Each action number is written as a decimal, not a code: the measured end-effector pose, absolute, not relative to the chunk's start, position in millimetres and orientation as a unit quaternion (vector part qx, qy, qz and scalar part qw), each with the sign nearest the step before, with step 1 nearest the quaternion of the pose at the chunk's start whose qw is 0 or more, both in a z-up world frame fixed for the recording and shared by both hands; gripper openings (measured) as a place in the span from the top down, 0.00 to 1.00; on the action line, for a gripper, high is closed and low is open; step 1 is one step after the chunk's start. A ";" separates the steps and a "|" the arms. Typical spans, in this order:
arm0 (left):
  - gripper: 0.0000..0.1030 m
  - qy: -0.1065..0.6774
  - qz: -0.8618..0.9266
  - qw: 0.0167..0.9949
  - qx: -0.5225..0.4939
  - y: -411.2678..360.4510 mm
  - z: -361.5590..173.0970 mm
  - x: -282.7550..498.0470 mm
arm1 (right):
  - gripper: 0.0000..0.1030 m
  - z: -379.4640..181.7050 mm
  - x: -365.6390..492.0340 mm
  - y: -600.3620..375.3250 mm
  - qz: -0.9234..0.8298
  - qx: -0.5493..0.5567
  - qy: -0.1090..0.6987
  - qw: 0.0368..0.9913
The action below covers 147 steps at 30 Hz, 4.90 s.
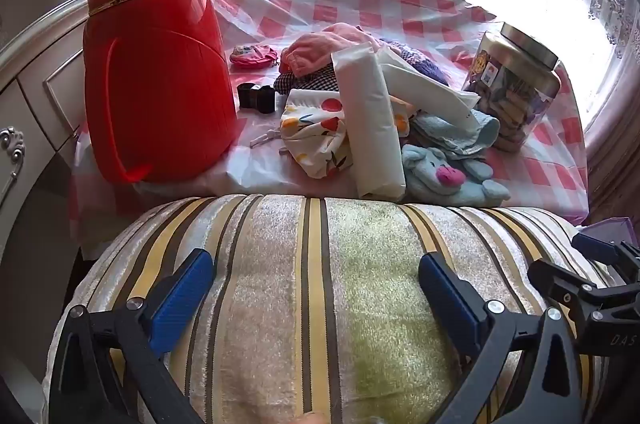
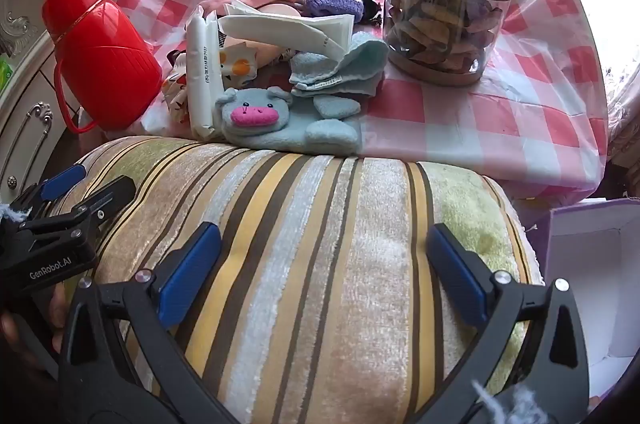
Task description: Organize soft objects
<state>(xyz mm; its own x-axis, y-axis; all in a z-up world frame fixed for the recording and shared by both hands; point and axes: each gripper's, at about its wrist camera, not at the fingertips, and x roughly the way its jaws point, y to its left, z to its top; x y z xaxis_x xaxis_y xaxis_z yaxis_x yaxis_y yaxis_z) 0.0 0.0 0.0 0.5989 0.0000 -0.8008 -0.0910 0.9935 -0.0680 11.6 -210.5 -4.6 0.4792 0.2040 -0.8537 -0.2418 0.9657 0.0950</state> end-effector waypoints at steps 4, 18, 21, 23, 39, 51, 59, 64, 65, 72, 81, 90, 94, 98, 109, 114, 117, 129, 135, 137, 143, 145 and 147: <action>0.00 0.436 0.021 0.898 -0.058 0.3 0.1 -0.6 | 0.00 -4.7 11.5 -210.5 0.130 -0.019 0.492 0.861; 0.00 0.442 0.027 0.895 -0.048 -2.4 -2.2 1.5 | 0.00 -4.5 11.5 -210.3 0.130 -0.020 0.492 0.860; 0.00 0.443 0.027 0.895 -0.049 -2.6 -2.0 2.1 | 0.00 -4.5 11.7 -210.2 0.130 -0.021 0.493 0.860; 0.00 0.443 0.027 0.895 -0.049 -2.5 -1.9 1.9 | 0.00 -4.6 11.6 -210.1 0.130 -0.021 0.493 0.860; 0.00 0.444 0.028 0.894 -0.049 -2.4 -2.4 2.7 | 0.00 -3.8 12.1 -207.9 0.129 -0.022 0.494 0.860; 0.00 0.446 0.028 0.893 -0.050 -1.3 -2.5 3.2 | 0.00 -6.1 13.0 -210.1 0.129 -0.019 0.493 0.861; 0.00 0.449 0.031 0.892 -0.046 -2.0 -3.9 4.3 | 0.00 -4.0 10.8 -210.7 0.131 -0.018 0.489 0.862; 0.00 0.448 0.031 0.892 -0.046 -1.8 -4.5 4.1 | 0.00 -4.1 10.6 -211.5 0.131 -0.017 0.489 0.862; 0.00 0.448 0.031 0.892 -0.046 -2.1 -4.4 4.2 | 0.00 -4.0 10.6 -211.6 0.131 -0.017 0.489 0.862; 0.00 0.450 0.033 0.891 -0.044 -3.0 -4.4 3.5 | 0.00 -3.7 9.8 -212.0 0.132 -0.016 0.488 0.863; 0.00 0.451 0.033 0.891 -0.043 -3.5 -4.1 3.6 | 0.00 -3.4 9.3 -212.0 0.132 -0.016 0.487 0.863; 0.00 0.451 0.034 0.891 -0.043 -3.6 -3.8 3.9 | 0.00 -3.1 9.0 -212.3 0.132 -0.016 0.487 0.863; 0.00 0.455 0.032 0.888 -0.049 -2.6 -2.9 2.8 | 0.00 -2.2 7.0 -212.8 0.133 -0.014 0.484 0.865; 0.00 0.460 0.041 0.886 -0.050 -4.2 -1.8 2.8 | 0.00 -2.2 6.5 -212.7 0.133 -0.014 0.481 0.866; 0.00 0.436 0.008 0.893 -0.108 6.5 10.0 2.2 | 0.00 -2.6 8.7 -211.9 0.131 -0.020 0.485 0.864; 0.07 0.441 -0.029 0.887 -0.132 5.2 10.7 24.2 | 0.00 1.7 17.6 -221.1 0.185 -0.011 0.520 0.834; 0.13 0.448 -0.046 0.879 -0.160 7.0 8.5 43.8 | 0.00 0.2 21.0 -221.9 0.201 -0.009 0.524 0.828; 0.29 0.490 -0.085 0.838 -0.223 6.3 -19.5 112.7 | 0.00 13.8 62.3 -200.8 0.244 -0.109 0.480 0.835; 0.34 0.505 -0.097 0.820 -0.252 11.5 -39.1 124.6 | 0.00 21.4 104.1 -170.5 0.242 -0.219 0.406 0.853; 0.39 0.504 -0.100 0.819 -0.257 13.0 -40.8 124.4 | 0.00 20.7 119.3 -162.5 0.252 -0.227 0.400 0.851; 0.56 0.500 -0.105 0.815 -0.273 19.2 -44.8 123.3 | 0.08 13.3 147.5 -131.0 0.268 -0.272 0.372 0.846; 0.56 0.497 -0.108 0.815 -0.277 20.5 -45.0 122.5 | 0.15 7.9 154.2 -121.7 0.273 -0.282 0.373 0.841; 0.56 0.495 -0.110 0.816 -0.279 21.6 -44.9 121.3 | 0.22 1.1 159.6 -116.3 0.279 -0.288 0.379 0.834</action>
<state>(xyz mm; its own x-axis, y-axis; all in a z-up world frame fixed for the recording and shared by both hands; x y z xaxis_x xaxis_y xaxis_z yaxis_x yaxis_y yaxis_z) 121.3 21.6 -44.9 0.4867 -0.4550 -0.7457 -0.0962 0.8205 -0.5634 159.6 -116.3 1.1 0.5578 0.2469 -0.7924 -0.6835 0.6783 -0.2698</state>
